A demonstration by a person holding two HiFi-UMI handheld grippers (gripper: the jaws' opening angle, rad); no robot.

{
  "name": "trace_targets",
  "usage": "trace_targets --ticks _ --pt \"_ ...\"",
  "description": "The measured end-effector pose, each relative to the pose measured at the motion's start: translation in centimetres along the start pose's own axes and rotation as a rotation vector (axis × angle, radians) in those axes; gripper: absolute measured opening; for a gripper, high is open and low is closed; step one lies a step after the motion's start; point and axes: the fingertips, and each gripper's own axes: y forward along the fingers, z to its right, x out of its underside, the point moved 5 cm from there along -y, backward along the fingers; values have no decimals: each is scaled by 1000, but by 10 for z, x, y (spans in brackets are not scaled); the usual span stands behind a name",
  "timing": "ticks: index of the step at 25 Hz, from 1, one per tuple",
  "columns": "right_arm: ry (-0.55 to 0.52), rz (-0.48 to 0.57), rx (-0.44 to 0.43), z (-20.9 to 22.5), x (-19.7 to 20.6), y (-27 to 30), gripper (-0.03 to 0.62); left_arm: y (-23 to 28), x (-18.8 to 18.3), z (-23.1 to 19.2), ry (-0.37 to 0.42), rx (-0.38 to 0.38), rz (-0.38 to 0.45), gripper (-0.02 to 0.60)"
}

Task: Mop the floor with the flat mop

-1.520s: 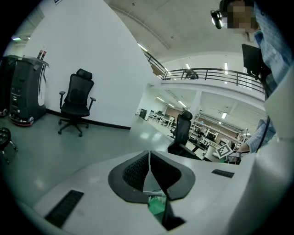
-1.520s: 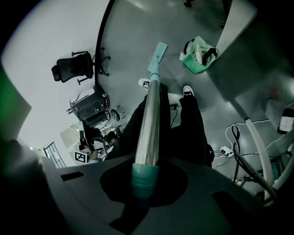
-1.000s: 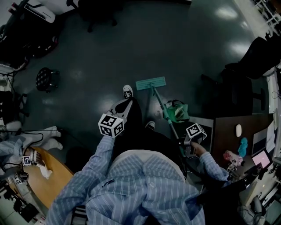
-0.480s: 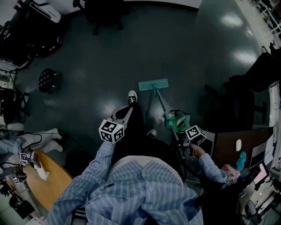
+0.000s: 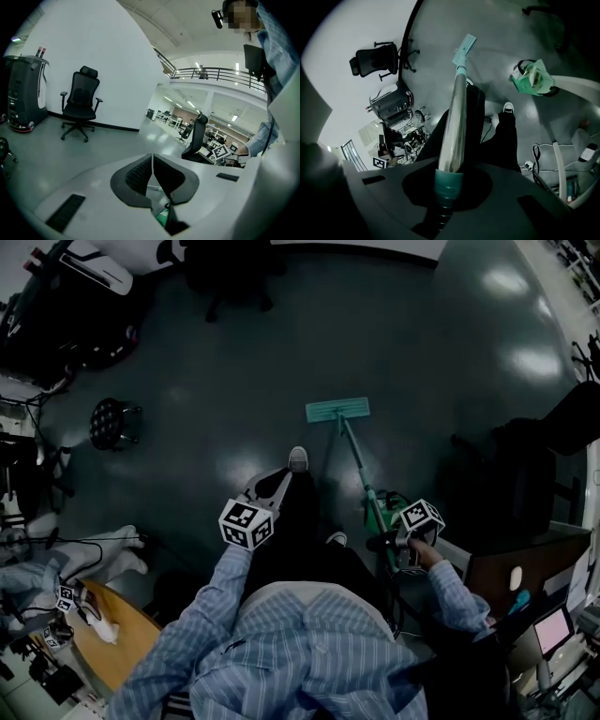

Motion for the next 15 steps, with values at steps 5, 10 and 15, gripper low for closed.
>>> trace_targets --ticks 5,10,15 --pt "-8 13 1 -51 -61 0 25 20 -28 -38 -4 4 -9 9" --pt "-9 34 11 -100 -133 -2 25 42 -50 -77 -12 18 -37 9" --pt "-35 49 24 -157 -204 0 25 65 -71 -117 -12 50 -71 9"
